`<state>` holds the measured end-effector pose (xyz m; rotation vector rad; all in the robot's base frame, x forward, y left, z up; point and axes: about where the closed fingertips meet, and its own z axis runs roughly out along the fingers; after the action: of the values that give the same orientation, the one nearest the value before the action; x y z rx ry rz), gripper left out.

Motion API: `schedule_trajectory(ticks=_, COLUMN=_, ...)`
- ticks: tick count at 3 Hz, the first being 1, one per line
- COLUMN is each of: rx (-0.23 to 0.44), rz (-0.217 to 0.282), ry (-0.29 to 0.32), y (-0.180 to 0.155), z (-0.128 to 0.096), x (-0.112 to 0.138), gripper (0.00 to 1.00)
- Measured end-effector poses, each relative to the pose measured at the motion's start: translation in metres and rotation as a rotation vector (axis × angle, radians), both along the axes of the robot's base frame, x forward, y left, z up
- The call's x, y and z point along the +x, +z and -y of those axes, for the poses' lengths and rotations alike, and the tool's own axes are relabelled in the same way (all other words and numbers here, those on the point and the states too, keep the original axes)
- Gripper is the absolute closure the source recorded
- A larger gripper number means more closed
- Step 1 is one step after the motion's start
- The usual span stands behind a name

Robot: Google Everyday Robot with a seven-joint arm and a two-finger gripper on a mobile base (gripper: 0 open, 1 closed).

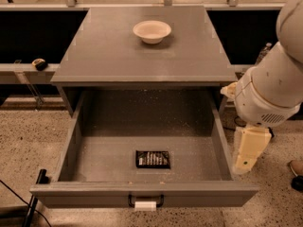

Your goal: Pick rxbar chocolate from top drawer and place on counter

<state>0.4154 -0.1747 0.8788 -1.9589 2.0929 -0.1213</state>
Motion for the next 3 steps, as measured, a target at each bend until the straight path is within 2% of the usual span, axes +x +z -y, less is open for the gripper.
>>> schedule_trajectory(ticks=1, rx=0.003, rz=-0.002, ry=-0.003, y=0.001, z=-0.002, x=0.007, gripper=0.00)
schedule_trajectory(ticks=2, rx=0.000, rz=0.004, ry=0.024, y=-0.027, z=-0.037, x=0.045, gripper=0.00)
schedule_trajectory(ticks=3, rx=0.008, rz=0.031, ry=0.011, y=-0.066, z=-0.073, x=0.089, gripper=0.00)
